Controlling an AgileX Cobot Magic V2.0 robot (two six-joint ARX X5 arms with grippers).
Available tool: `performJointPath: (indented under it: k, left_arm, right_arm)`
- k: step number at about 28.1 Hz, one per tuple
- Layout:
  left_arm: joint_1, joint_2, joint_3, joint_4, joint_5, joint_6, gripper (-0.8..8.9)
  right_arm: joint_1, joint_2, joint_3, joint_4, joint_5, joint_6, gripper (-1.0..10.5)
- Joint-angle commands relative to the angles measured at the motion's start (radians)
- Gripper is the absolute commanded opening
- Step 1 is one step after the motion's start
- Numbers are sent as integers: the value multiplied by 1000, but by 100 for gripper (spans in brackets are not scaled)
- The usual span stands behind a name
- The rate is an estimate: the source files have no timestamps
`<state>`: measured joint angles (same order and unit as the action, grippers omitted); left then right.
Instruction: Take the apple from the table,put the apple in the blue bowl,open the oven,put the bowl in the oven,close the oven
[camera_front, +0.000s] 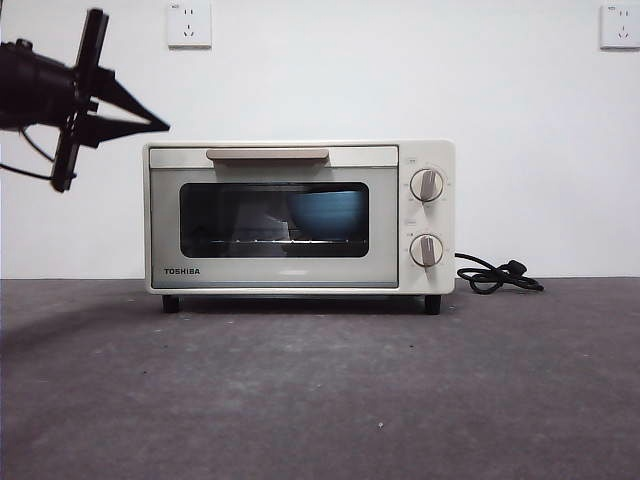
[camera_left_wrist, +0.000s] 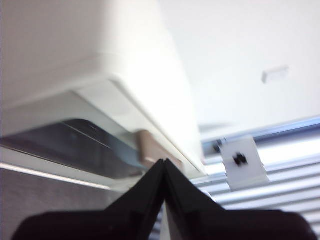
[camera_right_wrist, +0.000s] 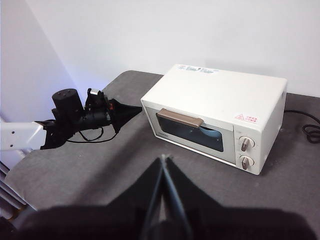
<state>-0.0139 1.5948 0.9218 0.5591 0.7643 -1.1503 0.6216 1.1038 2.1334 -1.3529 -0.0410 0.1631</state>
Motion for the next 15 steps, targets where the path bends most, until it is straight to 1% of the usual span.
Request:
performJointPath:
  k: [1,4,8,12,15]
  left_arm:
    - [-1,-4,11,11,82,-6,-8]
    - [-1,-20,16,11,166,-6,-8]
    - [-1,-89,16,9,277,35,-5]
    - [-1,-202,16,3,350,70,-5]
    - [-1,-315,16,4,372,80,-5]
  right_arm:
    - [1,-3,-6,-24,3,-9,0]
    - [1,-3,-6,-24,3,-9,0]
    - [1,-3,-6,-24,3,-8,0]
    - [1,-3,-6,-24,4,-8,0]
    - [1,-3,-6,-24,4,-10,0]
